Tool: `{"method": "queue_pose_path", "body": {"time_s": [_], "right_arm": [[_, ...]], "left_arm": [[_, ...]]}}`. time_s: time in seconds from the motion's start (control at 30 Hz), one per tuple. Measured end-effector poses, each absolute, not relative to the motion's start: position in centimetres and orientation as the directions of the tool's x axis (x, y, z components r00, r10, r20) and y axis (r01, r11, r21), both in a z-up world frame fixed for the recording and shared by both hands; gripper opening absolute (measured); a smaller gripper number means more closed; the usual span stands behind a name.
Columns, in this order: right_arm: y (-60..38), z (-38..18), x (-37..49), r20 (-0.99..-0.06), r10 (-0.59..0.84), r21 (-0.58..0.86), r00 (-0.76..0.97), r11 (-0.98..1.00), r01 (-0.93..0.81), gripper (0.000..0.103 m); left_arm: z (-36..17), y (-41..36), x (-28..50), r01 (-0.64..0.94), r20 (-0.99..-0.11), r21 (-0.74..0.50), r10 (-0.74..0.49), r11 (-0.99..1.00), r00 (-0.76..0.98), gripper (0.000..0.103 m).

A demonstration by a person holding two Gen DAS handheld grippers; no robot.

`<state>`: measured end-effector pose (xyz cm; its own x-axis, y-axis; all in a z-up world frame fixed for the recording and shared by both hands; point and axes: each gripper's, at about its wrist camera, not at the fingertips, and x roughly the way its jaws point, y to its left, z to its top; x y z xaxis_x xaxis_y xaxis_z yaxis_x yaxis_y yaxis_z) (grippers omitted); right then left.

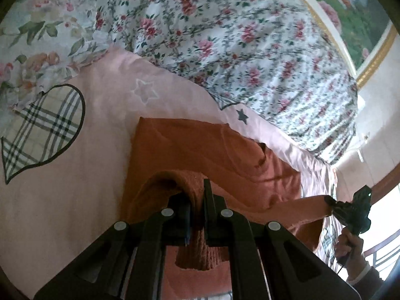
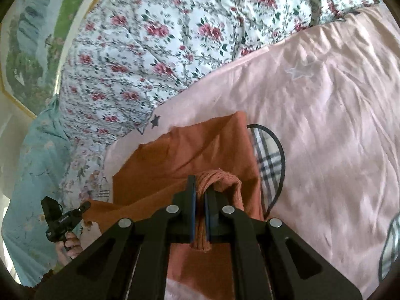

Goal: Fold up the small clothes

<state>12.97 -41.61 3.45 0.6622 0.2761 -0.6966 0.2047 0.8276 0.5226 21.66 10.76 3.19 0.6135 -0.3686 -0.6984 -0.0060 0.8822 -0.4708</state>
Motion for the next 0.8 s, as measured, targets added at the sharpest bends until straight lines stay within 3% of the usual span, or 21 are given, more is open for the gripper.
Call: {"method": "queue_pose_path", "body": {"time_s": [0.37, 0.47, 0.53, 0.57, 0.6, 0.67, 0.8], "right_arm": [[-43.1, -1.9, 19.9, -0.806, 0.183, 0.402, 0.563, 0.868, 0.293, 0.007], [-43.9, -2.5, 19.7, -0.797, 0.208, 0.451, 0.567, 0.829, 0.33, 0.009], [-44.3, -1.8, 18.8, -0.787, 0.205, 0.47, 0.582, 0.81, 0.351, 0.015], [-44.3, -0.8, 17.6, -0.782, 0.163, 0.452, 0.601, 0.813, 0.367, 0.022], [-44.1, -0.1, 16.9, -0.777, 0.136, 0.436, 0.614, 0.82, 0.371, 0.029], [-42.6, 1.6, 14.9, -0.74, 0.135, 0.437, 0.659, 0.841, 0.319, 0.029], [-36.8, 0.3, 15.2, -0.778, 0.318, 0.445, 0.542, 0.888, 0.118, 0.029]], "left_arm": [[-2.7, 10.8, 29.0, -0.125, -0.77, -0.452, -0.316, 0.883, 0.554, 0.008], [-3.6, 10.7, 28.9, -0.142, -0.777, -0.472, -0.334, 0.87, 0.534, 0.019], [-3.1, 10.3, 27.4, -0.125, -0.756, -0.509, -0.373, 0.852, 0.537, 0.035], [-2.8, 9.9, 26.3, -0.109, -0.748, -0.521, -0.392, 0.846, 0.535, 0.038], [-2.6, 9.5, 25.4, -0.093, -0.741, -0.531, -0.408, 0.842, 0.533, 0.04], [-2.6, 7.8, 23.0, -0.045, -0.731, -0.553, -0.459, 0.832, 0.506, 0.042], [-5.0, 3.1, 21.0, 0.015, -0.747, -0.586, -0.548, 0.81, 0.376, 0.043]]}}
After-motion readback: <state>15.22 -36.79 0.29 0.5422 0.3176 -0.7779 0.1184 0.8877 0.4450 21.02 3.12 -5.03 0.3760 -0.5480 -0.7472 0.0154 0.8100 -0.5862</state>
